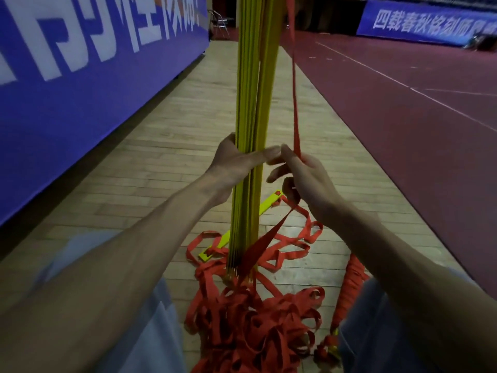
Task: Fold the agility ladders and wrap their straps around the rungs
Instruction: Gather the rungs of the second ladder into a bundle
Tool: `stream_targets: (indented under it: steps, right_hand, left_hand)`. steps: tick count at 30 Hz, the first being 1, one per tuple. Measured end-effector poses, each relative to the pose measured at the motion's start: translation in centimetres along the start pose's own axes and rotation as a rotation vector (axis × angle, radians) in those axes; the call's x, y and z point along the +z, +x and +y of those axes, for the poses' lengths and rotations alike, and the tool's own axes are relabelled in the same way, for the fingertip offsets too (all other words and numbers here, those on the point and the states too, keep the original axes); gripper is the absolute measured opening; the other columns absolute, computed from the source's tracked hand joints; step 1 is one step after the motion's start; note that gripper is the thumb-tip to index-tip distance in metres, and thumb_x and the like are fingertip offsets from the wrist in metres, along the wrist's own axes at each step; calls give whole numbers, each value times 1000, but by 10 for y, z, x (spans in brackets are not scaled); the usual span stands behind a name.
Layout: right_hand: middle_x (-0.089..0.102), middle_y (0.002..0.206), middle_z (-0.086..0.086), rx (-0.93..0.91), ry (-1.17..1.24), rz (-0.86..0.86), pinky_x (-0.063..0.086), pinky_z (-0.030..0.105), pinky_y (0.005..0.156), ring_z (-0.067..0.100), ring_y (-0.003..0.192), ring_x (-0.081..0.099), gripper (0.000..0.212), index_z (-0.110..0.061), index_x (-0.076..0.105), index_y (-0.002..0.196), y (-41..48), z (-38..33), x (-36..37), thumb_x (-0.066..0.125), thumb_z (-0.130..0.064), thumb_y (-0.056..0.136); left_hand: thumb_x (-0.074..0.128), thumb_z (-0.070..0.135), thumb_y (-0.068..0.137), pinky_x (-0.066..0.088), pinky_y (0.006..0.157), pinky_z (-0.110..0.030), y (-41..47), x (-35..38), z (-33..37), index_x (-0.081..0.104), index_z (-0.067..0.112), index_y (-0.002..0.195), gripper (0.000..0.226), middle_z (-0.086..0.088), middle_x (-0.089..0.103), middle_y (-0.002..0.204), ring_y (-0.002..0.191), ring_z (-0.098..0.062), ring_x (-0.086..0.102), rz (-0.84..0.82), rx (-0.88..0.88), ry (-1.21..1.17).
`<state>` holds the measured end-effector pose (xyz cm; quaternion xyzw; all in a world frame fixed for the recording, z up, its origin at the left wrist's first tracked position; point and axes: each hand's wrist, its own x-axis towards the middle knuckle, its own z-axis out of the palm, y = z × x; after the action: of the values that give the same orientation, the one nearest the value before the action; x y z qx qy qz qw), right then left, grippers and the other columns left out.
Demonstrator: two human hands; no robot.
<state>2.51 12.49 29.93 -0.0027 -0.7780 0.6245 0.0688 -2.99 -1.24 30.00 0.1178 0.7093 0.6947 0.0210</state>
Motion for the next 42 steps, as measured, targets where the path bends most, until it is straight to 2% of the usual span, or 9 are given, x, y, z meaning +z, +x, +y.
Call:
stream_targets:
  steps: [8,15,20,22,25,28,33,38,42]
  right_hand:
    - [71,98,2,66,-407,-254,41,19,54,0,56,55,64,-15,60,115,-10,12,5,61,-64,75]
    - [71,111,4,205,-750,-527,43,8,53,-8,58,63,42,-12,59,123,-13,46,14,71,-34,88]
    - [53,125,-10,136,-594,-442,48,22,83,10,109,55,82,-22,40,140,-9,43,21,80,-48,74]
    - [54,113,-15,53,-526,-456,46,18,79,2,101,55,85,-26,38,138,-8,38,28,81,-52,69]
    - [55,64,-19,-37,-549,-412,38,10,54,-6,58,53,41,-27,52,86,-9,39,34,84,-49,71]
    - [50,45,-19,-90,-538,-371,37,15,46,0,44,48,42,-26,46,63,-12,38,32,82,-43,76]
    - [56,50,-13,-117,-387,-328,44,20,51,2,49,54,35,-21,53,64,-14,30,29,81,-36,79]
    - [73,79,-8,-139,-293,-299,56,23,71,5,77,70,17,-27,68,87,-11,27,27,78,-39,82]
    - [74,91,-4,-12,-270,-454,56,26,81,9,88,72,33,-22,69,96,-13,22,18,67,-53,84]
  left_hand:
    - [62,12,91,55,61,-32,13,-25,15,58,11,97,7,-4,61,76,61,-13,61,105,59,-17]
    - [67,21,83,54,68,-36,20,-37,14,48,27,86,19,2,58,77,74,-23,63,294,167,60]
    - [65,15,87,55,65,-37,17,-31,22,57,18,95,11,-2,60,75,64,-16,61,182,172,-113]
    - [62,14,89,53,58,-33,15,-26,23,59,7,97,11,-9,58,75,62,-19,59,120,119,-249]
    - [63,19,92,51,54,-29,15,-22,21,60,0,102,22,-10,58,74,61,-19,59,123,17,-355]
    - [66,19,90,53,60,-29,18,-21,20,67,1,98,19,-6,68,74,66,-18,66,68,13,-389]
    - [75,14,73,56,70,-36,9,-9,4,63,1,120,50,-20,72,103,90,-30,71,-21,40,-300]
    - [69,-2,79,59,70,-56,1,1,-8,62,0,114,36,-26,68,89,81,-44,68,62,-14,-260]
    - [66,5,83,58,62,-42,8,-3,-5,63,0,113,30,-15,68,83,72,-31,67,102,-22,-237]
